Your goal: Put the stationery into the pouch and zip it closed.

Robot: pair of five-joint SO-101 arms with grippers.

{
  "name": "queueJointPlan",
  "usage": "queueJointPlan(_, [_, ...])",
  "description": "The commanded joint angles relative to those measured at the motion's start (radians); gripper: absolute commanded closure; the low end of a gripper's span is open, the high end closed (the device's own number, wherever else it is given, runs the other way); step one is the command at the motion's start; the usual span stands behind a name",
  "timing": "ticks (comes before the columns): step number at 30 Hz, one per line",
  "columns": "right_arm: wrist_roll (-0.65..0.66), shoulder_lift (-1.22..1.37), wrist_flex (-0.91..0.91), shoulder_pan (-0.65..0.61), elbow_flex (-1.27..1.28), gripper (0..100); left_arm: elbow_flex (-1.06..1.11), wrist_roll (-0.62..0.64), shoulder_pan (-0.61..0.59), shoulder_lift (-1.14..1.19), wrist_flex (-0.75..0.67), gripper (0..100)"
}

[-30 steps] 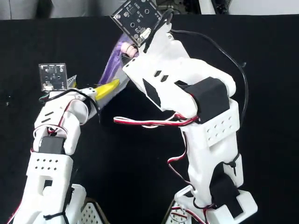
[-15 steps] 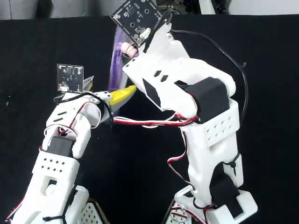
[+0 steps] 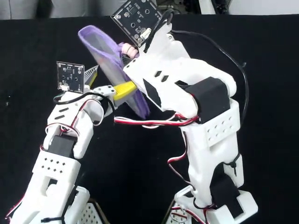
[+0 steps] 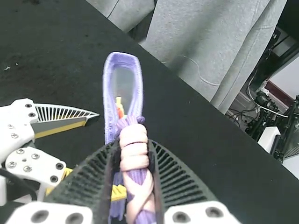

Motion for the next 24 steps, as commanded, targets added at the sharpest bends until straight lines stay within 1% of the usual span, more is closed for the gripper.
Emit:
queueJointPlan(1, [-0.002, -0.067, 0.002, -0.002, -0.048, 98.8, -0.070, -0.008, 0.018, -0.014, -0.035, 55])
queueJointPlan(5, [-0.002, -0.067, 0.002, -0.003, -0.050, 98.8, -0.087, -0.008, 0.016, -0.003, -0.037, 55])
queueJointPlan(7, [-0.002, -0.067, 0.003, -0.029, -0.050, 98.8, -0.087, -0.008, 0.018, -0.003, -0.046, 55])
queueJointPlan(10, [0.000, -0.067, 0.029, -0.075, -0.058, 98.8, -0.077, -0.008, 0.008, -0.003, -0.097, 55])
queueJointPlan(13, [0.000, -0.068, 0.037, -0.112, -0.059, 98.8, -0.076, -0.008, -0.022, -0.003, -0.103, 55])
queueJointPlan(15, [0.000, -0.067, 0.037, -0.115, -0.058, 98.8, -0.076, -0.008, -0.031, -0.003, -0.101, 55])
queueJointPlan(21, [0.000, -0.067, 0.037, -0.112, -0.058, 98.8, -0.051, -0.008, -0.119, -0.003, -0.106, 55])
queueJointPlan(24, [0.000, -0.067, 0.037, -0.112, -0.058, 98.8, -0.033, -0.008, -0.122, -0.003, -0.107, 60])
